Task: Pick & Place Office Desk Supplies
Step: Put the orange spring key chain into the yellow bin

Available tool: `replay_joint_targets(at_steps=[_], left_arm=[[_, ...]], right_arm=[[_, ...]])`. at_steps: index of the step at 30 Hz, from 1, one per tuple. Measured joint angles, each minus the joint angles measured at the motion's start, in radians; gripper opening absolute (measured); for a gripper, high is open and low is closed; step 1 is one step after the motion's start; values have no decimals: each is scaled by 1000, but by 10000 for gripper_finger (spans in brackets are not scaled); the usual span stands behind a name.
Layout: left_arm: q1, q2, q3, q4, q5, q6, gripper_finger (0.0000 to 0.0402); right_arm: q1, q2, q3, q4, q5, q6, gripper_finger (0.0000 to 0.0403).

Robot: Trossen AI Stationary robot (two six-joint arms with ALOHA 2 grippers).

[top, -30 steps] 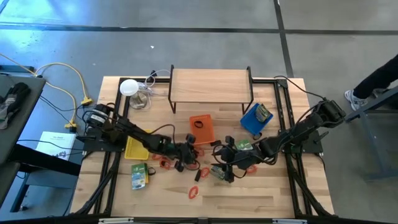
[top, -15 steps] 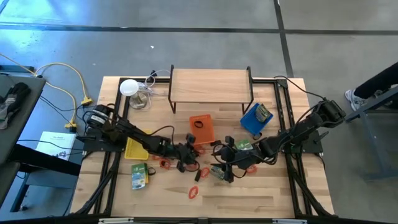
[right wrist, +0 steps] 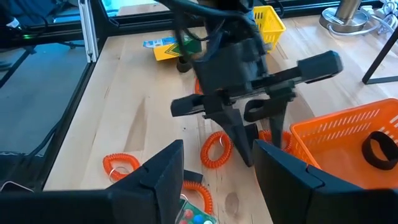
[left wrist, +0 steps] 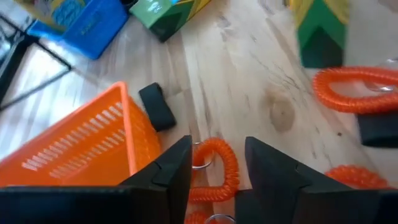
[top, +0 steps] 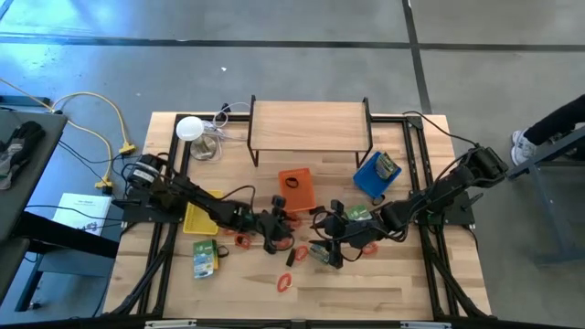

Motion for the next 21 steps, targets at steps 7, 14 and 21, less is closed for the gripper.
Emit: replay_joint_targets(at_steps=[7,14,21], left_arm=[[-3,0,76,-117,-26,-47,142],[12,0,120,-224,1,-102,142],[12,100,147,-218,31,-77,142]], right_arm=[[0,0,0,0,0,0,180],[0,0,0,-1,-3,0,180],[0,0,0,4,-41,0,180]])
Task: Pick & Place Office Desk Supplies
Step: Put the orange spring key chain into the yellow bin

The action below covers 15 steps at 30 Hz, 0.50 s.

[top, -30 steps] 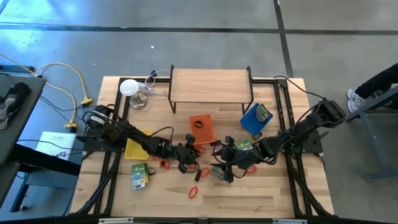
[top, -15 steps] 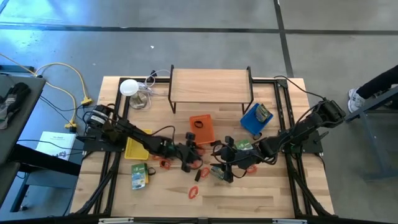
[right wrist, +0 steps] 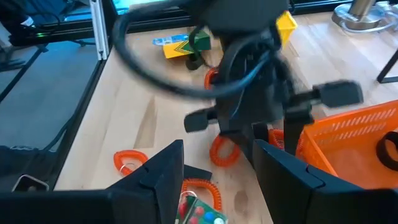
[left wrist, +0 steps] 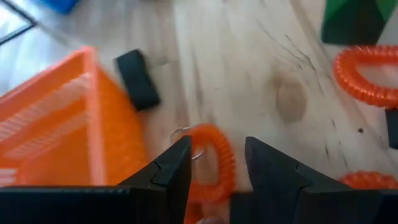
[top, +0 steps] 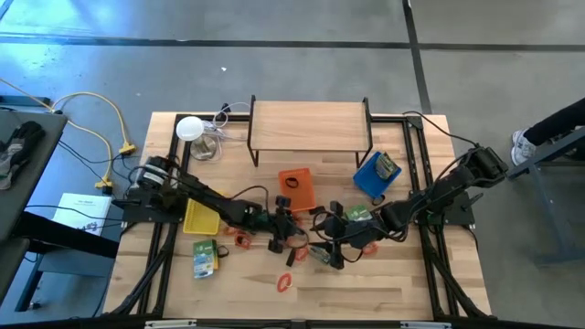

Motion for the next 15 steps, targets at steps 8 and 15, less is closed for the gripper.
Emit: replay_joint_targets(at_steps=[8,15], left_arm=[[-6,74,46,14,-87,-25,142],[-2,76,46,-8,-114,-83,142]], right_arm=[[0,0,0,4,-9,0,180],[14,0,0,10,-11,0,180]])
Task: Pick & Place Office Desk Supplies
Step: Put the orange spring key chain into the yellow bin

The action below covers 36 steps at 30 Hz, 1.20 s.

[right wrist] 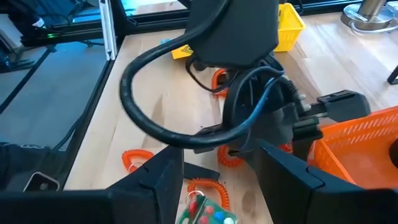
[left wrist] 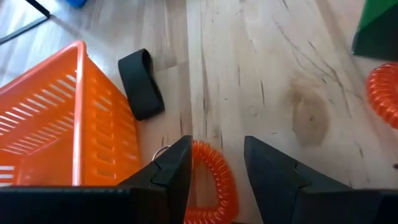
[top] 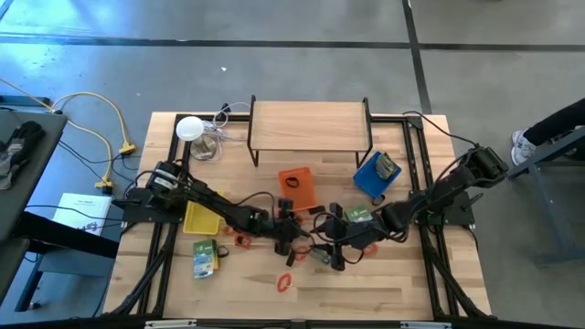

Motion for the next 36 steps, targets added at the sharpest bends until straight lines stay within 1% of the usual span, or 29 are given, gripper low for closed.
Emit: replay_joint_targets(at_steps=[5,7,11,13,15,21,23,30,33,36], left_arm=[[-15,-6,-2,-42,-68,-45,142],[-19,-8,-2,-45,-79,-41,142],[-46,-10,-4,-66,-155,-26,142],[-53,-10,-4,-72,-166,-40,142],[-43,-12,-4,-80,-135,-68,142],[10,-18,-2,-123,-6,-245,142],[16,-17,-2,-125,19,-250,142],[13,-15,-2,-138,28,-224,138],[8,-15,-2,-147,31,-224,122],[7,-14,-2,-153,62,-215,97]], right_arm=[[15,0,0,2,1,-1,180],[16,0,0,7,1,-5,180],[19,0,0,7,3,-7,180],[19,0,0,8,4,-7,180],[19,0,0,9,4,-7,180],[19,0,0,22,5,-7,180],[19,0,0,27,4,-3,180],[19,0,0,29,-3,2,180],[19,0,0,30,-4,3,180],[19,0,0,30,-4,3,180]])
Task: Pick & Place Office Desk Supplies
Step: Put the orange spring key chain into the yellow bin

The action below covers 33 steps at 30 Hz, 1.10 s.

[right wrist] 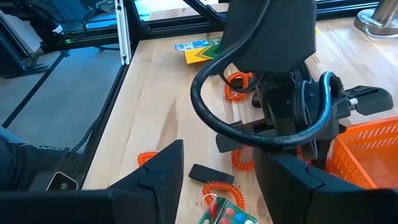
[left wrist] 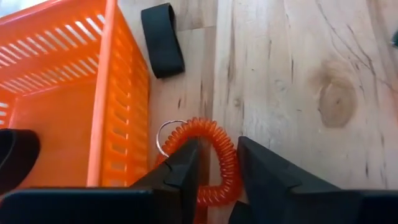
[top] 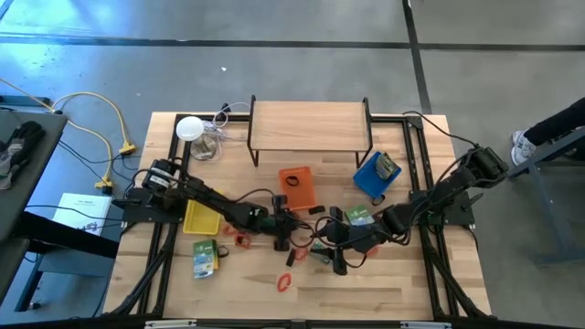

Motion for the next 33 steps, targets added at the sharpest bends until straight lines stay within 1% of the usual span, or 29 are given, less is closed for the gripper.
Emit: replay_joint_targets(at_steps=[2,7,9,13,19,29,33], left_arm=[[-3,0,0,-1,18,21,77],[-15,1,0,-3,14,27,25],[-21,1,-1,-5,11,48,11],[-39,1,-1,-2,-9,81,7],[-82,0,1,26,-72,108,5],[-145,-51,2,13,-52,137,4],[-182,-78,11,24,-100,185,3]], right_arm=[[0,0,0,0,0,0,180],[0,0,0,0,0,0,180],[0,0,0,0,0,0,180],[0,0,0,0,0,0,180],[0,0,0,0,-1,0,180],[0,0,0,0,0,0,180],[0,0,0,0,0,0,180]])
